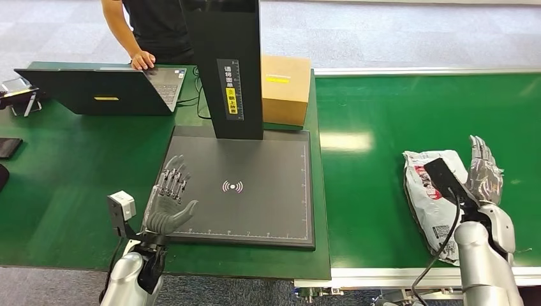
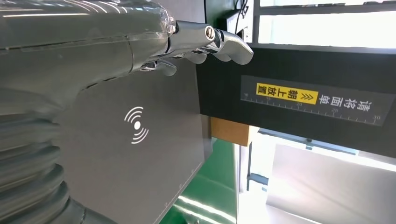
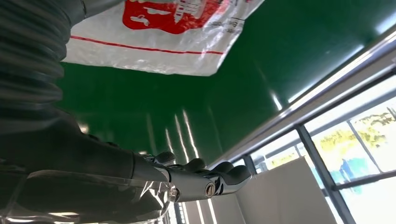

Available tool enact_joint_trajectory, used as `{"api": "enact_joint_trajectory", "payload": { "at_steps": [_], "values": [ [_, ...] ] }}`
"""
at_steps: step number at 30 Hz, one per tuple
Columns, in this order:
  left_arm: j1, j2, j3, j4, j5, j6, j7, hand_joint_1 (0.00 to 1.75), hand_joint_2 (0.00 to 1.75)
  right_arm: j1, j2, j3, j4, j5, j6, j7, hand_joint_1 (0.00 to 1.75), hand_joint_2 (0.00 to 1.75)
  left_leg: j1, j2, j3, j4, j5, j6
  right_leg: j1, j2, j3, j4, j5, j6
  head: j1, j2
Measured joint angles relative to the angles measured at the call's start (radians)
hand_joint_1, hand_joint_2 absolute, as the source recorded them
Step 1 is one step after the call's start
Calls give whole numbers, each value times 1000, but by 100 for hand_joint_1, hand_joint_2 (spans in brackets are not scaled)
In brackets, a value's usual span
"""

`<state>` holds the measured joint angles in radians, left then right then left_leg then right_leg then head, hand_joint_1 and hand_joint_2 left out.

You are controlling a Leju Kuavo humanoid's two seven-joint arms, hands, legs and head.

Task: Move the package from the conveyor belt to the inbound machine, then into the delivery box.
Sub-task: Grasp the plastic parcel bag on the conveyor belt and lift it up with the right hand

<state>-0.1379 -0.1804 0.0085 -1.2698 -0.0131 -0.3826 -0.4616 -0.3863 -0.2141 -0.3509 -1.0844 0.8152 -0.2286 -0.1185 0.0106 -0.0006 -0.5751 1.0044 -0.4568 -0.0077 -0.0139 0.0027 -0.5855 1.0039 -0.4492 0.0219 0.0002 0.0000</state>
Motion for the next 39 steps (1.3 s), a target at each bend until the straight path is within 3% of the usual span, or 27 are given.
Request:
{"api": "enact_joint_trajectory", "payload": {
  "at_steps": [6, 11, 18, 25, 26, 29, 30, 39],
  "values": [
    [2, 0, 15, -1, -7, 0, 0, 0, 175, 17, -2, -36, 74, -35, 126, 13, 0, 175, 0, 0, 0, 0, 0, 0, 0, 0, 0, 0, 0, 0, 0, 0],
    [14, 0, 29, -7, -9, -4, 2, 0, 175, 73, 5, -53, 97, -17, 145, 77, 0, 175, 0, -1, 0, 0, 0, 0, 0, -1, 0, 0, -1, 0, 0, 0],
    [14, 0, 31, -7, -16, -8, 4, 0, 175, 162, 31, -64, 92, 16, 283, 156, 0, 175, 0, -1, 0, -1, 0, 0, 1, -1, 0, 0, -2, -1, 0, 0],
    [27, 0, 32, -19, -8, -4, 18, 0, 175, 189, 62, -50, 75, 73, 206, 241, 0, 175, 0, -2, 1, -1, 0, 0, 1, -3, 2, 0, -2, -1, 0, 0],
    [29, 0, 32, -21, -8, -4, 20, 0, 175, 192, 64, -50, 72, 74, 212, 253, 23, 175, 0, -2, 1, -1, 0, 0, 1, -3, 2, 0, -2, -1, 0, 0],
    [31, 0, 31, -22, -6, -4, 22, 0, 175, 196, 67, -55, 69, 58, 249, 269, 150, 175, 0, -2, 2, -1, 0, 0, 1, -3, 2, 0, -2, 0, 0, 0],
    [31, 0, 30, -22, -5, -4, 22, 0, 175, 196, 67, -58, 69, 50, 261, 268, 171, 175, 0, -2, 2, -1, 0, 0, 0, -3, 3, 0, -2, 0, 0, 0],
    [31, 0, 28, -22, 1, -3, 22, 0, 175, 189, 67, -81, 81, 25, 283, 243, 175, 175, 0, -2, 6, -1, -1, 0, 1, -3, 7, -1, -3, 0, 0, 0]
  ]
}}
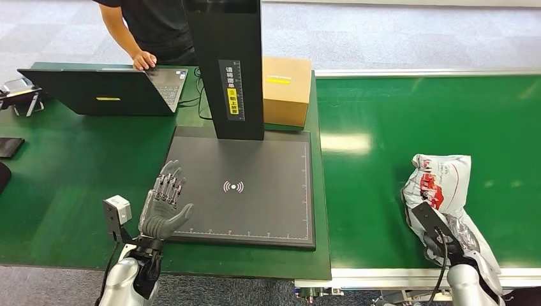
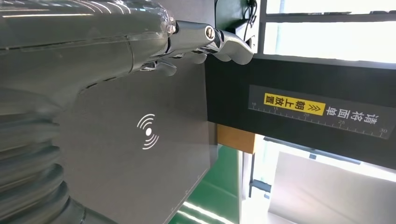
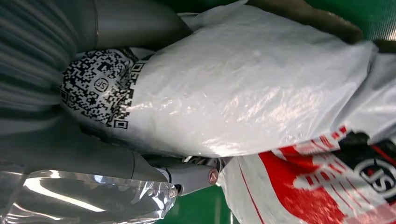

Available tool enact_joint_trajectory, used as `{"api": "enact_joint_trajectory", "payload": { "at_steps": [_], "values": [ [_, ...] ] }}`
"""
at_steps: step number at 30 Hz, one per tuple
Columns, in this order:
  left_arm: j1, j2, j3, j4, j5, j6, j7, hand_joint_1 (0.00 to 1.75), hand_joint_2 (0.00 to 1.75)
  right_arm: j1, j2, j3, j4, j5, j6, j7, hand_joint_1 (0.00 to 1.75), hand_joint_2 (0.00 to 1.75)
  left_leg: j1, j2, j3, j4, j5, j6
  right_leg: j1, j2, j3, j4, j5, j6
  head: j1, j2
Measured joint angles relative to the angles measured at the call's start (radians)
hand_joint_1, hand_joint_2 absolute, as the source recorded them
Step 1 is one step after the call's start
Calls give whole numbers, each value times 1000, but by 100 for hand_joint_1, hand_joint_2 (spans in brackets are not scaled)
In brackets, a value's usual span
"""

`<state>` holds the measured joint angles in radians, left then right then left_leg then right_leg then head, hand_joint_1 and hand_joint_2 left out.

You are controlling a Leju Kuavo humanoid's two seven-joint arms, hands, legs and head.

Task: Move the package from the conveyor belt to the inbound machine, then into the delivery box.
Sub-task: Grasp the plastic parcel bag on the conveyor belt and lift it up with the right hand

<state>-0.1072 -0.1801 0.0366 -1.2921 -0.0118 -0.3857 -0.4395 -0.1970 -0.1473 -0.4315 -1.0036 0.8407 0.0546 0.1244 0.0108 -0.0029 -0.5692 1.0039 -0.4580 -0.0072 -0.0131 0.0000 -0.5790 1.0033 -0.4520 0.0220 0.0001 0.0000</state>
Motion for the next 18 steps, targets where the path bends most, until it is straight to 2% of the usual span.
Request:
{"api": "enact_joint_trajectory", "payload": {
  "at_steps": [12, 15, 18],
  "values": [
    [0, 0, -1, 0, 12, -1, 4, 0, 175, -4, 0, 1, 6, -8, -11, -21, 175, 175, 0, 0, 2, 0, 0, 0, 0, 0, 2, 0, 0, 0, 0, 0],
    [3, 0, -1, -2, 12, 0, 5, 0, 175, 0, 2, 6, 1, -3, -55, -84, 175, 175, 0, 0, 1, 0, 0, 0, 0, 0, 2, 0, 0, 0, 0, 0],
    [8, 0, 0, -11, 14, 1, 1, 0, 175, 18, 10, 22, -30, 0, -107, -191, 175, 175, 0, 0, 0, 0, 0, 0, -1, 1, 0, 0, 0, 0, 0, 0]
  ]
}}
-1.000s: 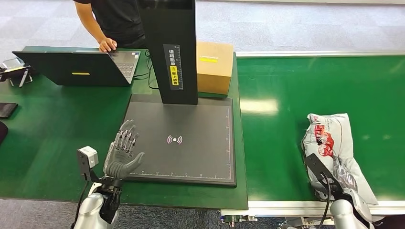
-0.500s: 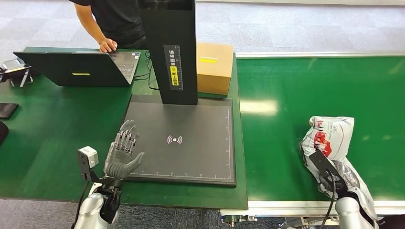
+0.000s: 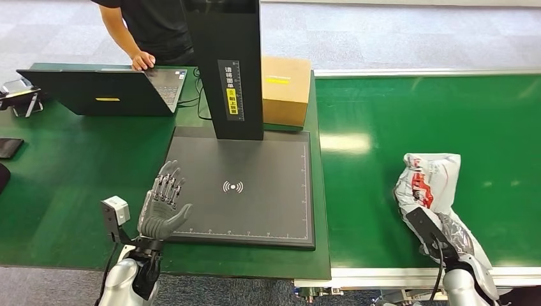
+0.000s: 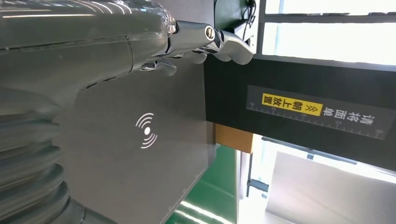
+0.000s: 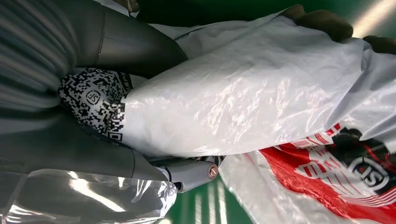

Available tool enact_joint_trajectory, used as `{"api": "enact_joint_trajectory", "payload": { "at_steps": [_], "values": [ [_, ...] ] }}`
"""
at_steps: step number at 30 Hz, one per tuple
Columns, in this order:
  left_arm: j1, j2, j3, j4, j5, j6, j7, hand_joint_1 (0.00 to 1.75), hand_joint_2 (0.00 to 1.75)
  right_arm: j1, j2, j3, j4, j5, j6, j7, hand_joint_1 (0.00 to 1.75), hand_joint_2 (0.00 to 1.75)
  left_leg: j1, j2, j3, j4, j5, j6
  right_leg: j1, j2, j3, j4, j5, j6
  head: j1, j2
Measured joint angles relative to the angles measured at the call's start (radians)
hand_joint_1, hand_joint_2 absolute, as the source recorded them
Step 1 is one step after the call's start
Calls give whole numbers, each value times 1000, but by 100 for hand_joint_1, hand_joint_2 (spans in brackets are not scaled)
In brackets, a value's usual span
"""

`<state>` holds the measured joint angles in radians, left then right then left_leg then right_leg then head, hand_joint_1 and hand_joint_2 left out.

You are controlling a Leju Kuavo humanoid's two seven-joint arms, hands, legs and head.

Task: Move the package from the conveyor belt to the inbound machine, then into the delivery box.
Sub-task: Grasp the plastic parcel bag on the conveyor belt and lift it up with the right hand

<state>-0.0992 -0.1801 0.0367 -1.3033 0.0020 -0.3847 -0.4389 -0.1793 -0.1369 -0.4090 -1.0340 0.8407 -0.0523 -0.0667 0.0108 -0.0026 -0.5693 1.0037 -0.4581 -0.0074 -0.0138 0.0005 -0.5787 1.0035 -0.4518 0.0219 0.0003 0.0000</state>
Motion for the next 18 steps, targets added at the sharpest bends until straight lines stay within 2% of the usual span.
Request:
{"api": "enact_joint_trajectory", "payload": {
  "at_steps": [4, 7, 15, 18],
  "values": [
    [2, 0, 1, -7, 1, -4, -10, 0, 175, 22, 25, 25, -87, -13, -73, -125, 175, 175, 0, -1, -1, 0, 0, 0, 0, -1, -1, 0, 0, 0, 0, 0],
    [2, 0, 1, -7, 1, -7, -14, 0, 175, 33, 42, 37, -166, -23, -120, -185, 175, 175, 0, -1, -1, 0, 0, 0, 1, -1, -2, 0, -1, -1, 0, 0],
    [2, 0, 1, -7, 1, -7, -19, 0, 175, 53, 65, 47, -264, -26, -128, -197, 175, 175, 0, -1, -2, -1, 0, 0, 0, -1, -2, 0, -1, -1, 0, 0],
    [1, 0, 1, -7, -1, -9, -24, 0, 175, 62, 70, 50, -289, -34, -152, -236, 175, 175, 0, -1, -2, -1, 0, 0, 0, -1, -2, 0, -1, -1, 0, 0]
  ]
}}
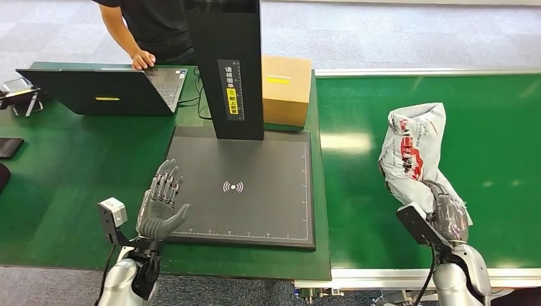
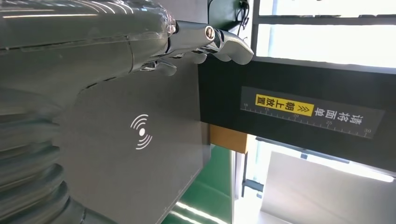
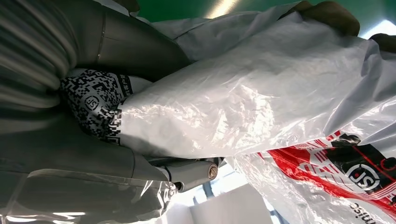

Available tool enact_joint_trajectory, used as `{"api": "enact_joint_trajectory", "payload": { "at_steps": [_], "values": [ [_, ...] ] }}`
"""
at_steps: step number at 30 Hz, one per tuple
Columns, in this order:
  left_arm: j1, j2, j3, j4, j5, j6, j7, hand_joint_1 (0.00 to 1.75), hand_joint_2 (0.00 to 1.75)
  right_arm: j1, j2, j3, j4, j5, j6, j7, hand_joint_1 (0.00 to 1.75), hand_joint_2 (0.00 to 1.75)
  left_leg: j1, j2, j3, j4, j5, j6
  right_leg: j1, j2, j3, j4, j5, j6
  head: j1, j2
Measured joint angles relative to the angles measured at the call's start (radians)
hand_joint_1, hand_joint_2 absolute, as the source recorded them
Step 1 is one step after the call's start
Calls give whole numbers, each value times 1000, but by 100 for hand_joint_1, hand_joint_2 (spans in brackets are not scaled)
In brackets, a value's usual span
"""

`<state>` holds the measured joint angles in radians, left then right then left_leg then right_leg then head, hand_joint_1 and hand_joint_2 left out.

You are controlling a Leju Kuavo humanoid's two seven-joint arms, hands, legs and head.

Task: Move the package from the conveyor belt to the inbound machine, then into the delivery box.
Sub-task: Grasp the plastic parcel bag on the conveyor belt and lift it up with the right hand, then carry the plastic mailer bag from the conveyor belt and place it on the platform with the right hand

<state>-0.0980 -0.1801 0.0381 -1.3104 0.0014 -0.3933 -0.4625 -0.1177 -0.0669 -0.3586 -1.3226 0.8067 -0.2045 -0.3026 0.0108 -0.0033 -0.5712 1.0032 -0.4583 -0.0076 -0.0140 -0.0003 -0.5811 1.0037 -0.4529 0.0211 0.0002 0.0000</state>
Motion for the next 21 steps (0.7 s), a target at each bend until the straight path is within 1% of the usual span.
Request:
{"api": "enact_joint_trajectory", "payload": {
  "at_steps": [3, 6, 10, 12, 15, 17, 21],
  "values": [
    [-4, 0, -1, 0, -2, -2, -6, 0, 175, 10, 6, 11, -51, -1, -40, -46, 175, 175, 0, 0, 0, 0, 0, 0, 0, 0, 0, 0, 0, 0, 0, 0],
    [-12, 0, -1, 0, -4, -1, -17, 0, 175, 13, 8, 32, -104, 25, -72, -70, 175, 175, 0, 0, 0, 0, 0, 0, 0, 0, 0, 0, 0, 0, 0, 0],
    [-21, 0, -1, 0, 1, 21, -52, 0, 175, 5, 1, 93, -155, 103, -70, -91, 175, 175, 0, 0, 0, 0, 0, 0, 1, 1, 0, 0, 0, 0, 0, 0],
    [-24, 0, 0, -1, 10, 38, -74, 0, 175, -13, -12, 147, -168, 165, -59, -98, 175, 175, 0, 0, 0, 0, 0, 0, 1, 1, 0, 0, 0, 0, 0, 0],
    [-27, 0, 1, -9, 28, 44, -94, 0, 175, -64, -37, 258, -174, 243, -46, -108, 175, 175, 0, 1, 0, 0, 1, 0, 0, 1, 0, 1, 0, 0, 0, 0],
    [-30, 0, 0, -12, 34, 44, -101, 0, 175, -112, -55, 345, -170, 264, -29, -109, 175, 175, 0, 1, 0, 0, 1, -1, 0, 1, 0, 1, 0, 0, 0, 0],
    [-35, 0, -3, -12, 38, 45, -110, 0, 175, -238, -92, 533, -125, 270, 24, -126, 175, 175, 0, 1, 0, 0, 1, -1, 0, 1, 0, 1, 0, 0, 0, 0]
  ]
}}
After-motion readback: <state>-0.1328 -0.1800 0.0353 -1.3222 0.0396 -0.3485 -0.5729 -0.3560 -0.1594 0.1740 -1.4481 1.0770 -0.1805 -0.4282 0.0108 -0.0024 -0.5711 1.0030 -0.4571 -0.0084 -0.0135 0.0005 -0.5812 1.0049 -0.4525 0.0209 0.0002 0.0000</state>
